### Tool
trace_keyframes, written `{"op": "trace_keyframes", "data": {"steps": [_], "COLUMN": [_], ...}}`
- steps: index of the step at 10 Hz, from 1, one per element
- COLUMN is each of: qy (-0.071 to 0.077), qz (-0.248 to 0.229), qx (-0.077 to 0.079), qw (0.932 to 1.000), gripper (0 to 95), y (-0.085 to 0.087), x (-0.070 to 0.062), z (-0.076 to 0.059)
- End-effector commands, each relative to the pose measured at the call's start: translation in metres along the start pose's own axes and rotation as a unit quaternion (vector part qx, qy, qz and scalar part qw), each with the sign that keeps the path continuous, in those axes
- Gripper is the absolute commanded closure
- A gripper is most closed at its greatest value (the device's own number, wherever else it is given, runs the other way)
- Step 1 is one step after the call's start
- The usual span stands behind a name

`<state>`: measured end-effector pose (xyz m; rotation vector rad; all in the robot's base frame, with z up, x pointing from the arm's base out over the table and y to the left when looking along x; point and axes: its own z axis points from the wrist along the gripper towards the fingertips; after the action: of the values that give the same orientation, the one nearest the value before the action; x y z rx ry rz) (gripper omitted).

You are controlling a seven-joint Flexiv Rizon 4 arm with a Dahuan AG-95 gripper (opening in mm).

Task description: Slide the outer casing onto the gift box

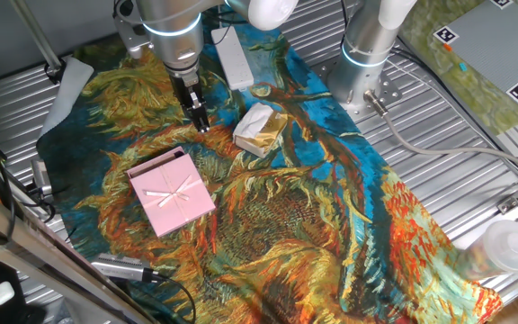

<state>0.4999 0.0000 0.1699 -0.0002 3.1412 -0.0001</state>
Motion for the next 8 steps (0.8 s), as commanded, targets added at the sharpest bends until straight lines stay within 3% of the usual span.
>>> {"op": "trace_keyframes", "data": {"steps": [1,8], "qy": [0.0,0.002], "qz": [-0.008,-0.008], "qx": [-0.011,-0.007], "qw": [0.9999,0.9999], "gripper": [95.0,95.0], "y": [0.0,0.0], "x": [-0.0001,-0.0001], "z": [-0.0001,-0.0001]}}
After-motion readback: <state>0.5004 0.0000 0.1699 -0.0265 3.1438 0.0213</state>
